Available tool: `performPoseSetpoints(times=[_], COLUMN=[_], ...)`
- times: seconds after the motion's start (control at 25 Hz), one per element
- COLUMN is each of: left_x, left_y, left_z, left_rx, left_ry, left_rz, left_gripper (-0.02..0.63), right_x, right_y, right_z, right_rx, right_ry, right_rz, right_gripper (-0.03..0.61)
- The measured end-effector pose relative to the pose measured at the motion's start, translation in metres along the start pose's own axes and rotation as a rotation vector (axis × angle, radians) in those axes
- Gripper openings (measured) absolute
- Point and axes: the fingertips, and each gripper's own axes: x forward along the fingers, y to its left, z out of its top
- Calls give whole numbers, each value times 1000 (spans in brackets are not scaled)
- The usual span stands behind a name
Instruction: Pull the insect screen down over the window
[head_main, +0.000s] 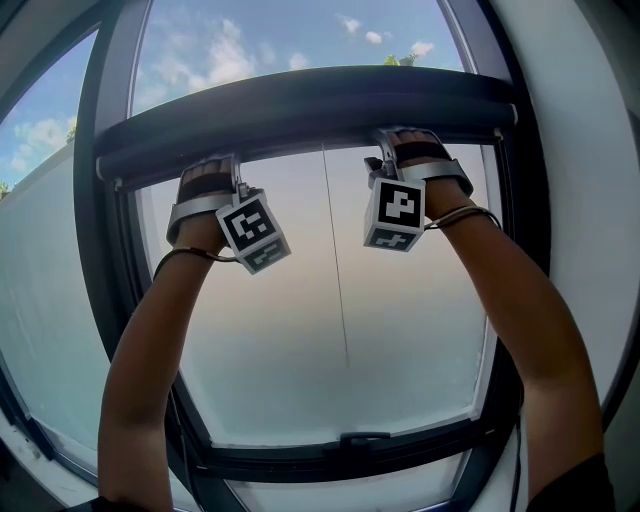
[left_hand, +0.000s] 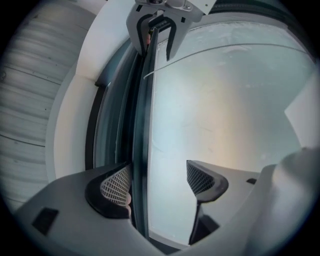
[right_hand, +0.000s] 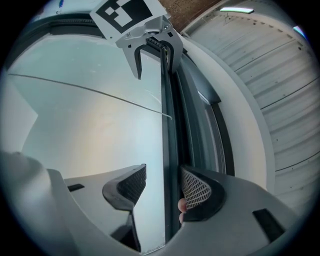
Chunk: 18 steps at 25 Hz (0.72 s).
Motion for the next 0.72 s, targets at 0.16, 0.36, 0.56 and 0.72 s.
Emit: performPoseSetpoints(times=[0.16,0.36,0.56,0.72], left_x=[3,6,4,2], left_y=[0,1,-1,-4], left_z=[0,2,4,3], left_rx=[-29,-39,-76,-40], left_ry=[-2,-18,-26,-20], left_rz=[-24,-30,-75,-112], left_gripper=[328,329,328,328], right_x=[6,10,10,10], right_y=[4,4,7,7], right_z=[2,0,1,-1], right_rx=[-15,-43,-77,-90], right_ry=[30,60,41,32], right_rz=[56,98,115,124], right_gripper=[193,193,193,193])
